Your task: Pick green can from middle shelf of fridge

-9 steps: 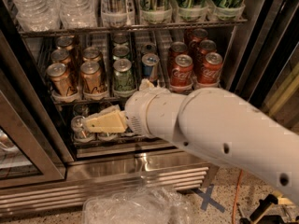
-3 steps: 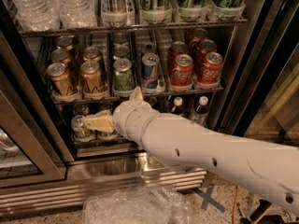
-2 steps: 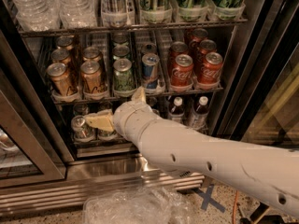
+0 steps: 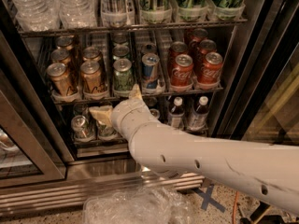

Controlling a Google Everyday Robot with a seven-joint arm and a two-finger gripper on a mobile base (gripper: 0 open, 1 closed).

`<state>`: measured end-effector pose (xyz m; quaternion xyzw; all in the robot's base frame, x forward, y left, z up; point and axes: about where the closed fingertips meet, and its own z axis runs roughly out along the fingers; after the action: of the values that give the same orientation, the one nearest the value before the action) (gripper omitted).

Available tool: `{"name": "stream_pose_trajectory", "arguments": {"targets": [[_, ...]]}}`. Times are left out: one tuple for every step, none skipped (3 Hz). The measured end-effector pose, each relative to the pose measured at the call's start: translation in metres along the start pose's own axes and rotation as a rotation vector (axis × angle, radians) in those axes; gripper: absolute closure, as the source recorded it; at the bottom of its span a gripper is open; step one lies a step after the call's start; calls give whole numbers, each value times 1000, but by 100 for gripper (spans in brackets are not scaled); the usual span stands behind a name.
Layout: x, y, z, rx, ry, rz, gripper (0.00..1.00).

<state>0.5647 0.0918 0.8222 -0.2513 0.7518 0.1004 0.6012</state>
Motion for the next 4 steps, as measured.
{"name": "stream_pose_trajectory", "arguments": {"targets": [[-2, -4, 2, 40, -13, -20, 16], [-1, -12, 1, 88, -22, -23, 20], [1, -21, 0, 151, -27, -8, 22], [-2, -29, 1, 205, -44, 0, 40]]}}
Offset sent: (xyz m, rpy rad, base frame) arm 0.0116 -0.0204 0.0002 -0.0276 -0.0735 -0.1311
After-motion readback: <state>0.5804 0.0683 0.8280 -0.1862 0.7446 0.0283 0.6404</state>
